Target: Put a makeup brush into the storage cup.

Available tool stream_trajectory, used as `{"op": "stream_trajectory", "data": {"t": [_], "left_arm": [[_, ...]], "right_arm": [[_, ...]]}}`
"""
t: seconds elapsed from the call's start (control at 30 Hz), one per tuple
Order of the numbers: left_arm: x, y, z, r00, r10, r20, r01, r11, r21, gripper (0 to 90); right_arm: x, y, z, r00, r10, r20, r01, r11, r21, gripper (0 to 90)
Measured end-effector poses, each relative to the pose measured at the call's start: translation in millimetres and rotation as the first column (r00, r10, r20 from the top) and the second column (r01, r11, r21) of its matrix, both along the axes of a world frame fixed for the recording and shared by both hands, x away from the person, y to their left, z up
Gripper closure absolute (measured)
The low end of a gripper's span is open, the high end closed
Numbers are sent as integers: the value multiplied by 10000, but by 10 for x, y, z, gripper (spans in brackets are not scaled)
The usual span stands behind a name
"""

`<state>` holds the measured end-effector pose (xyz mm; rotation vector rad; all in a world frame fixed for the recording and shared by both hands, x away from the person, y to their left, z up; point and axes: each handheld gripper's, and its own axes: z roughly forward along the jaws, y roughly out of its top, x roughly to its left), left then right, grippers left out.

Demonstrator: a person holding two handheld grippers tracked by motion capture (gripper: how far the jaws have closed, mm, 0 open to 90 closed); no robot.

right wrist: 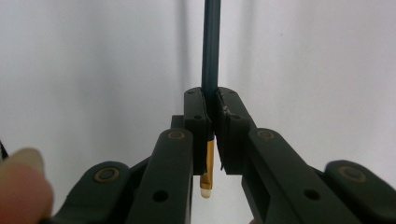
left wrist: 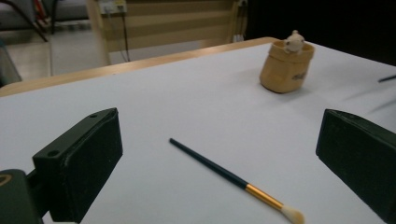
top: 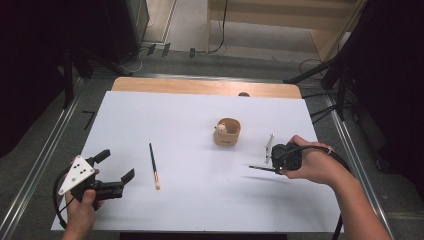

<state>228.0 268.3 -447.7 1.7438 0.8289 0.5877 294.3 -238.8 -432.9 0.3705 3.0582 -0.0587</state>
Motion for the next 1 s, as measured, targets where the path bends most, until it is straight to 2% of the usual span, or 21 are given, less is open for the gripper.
{"op": "stream_trajectory", "data": {"t": [0.07,0.17,0.3,0.4,0.6,0.8,1.0], "left_arm": [[18,-63,17,9995,-309,-63,307,9992,-273,15],[66,-163,41,9979,-634,-96,630,9974,-361,16],[141,-296,73,9947,-1015,-162,1012,9947,-166,44],[195,-385,113,9917,-1280,-106,1276,9914,-294,44],[334,-566,149,9851,-1715,-78,1712,9848,-301,46],[481,-779,150,9727,-2318,-84,2315,9725,-253,51],[628,-987,152,9599,-2801,-123,2797,9598,-239,68]], "right_arm": [[7,30,54,10000,71,-43,-71,10000,47,848],[22,86,128,9999,168,-6,-168,9999,29,848],[54,171,239,9997,240,39,-240,9997,40,848],[104,254,339,9990,435,73,-435,9990,56,848],[173,353,439,9986,506,144,-508,9986,128,847],[295,480,561,9978,649,150,-651,9978,140,847],[389,566,620,9975,705,73,-707,9973,217,848]]}}
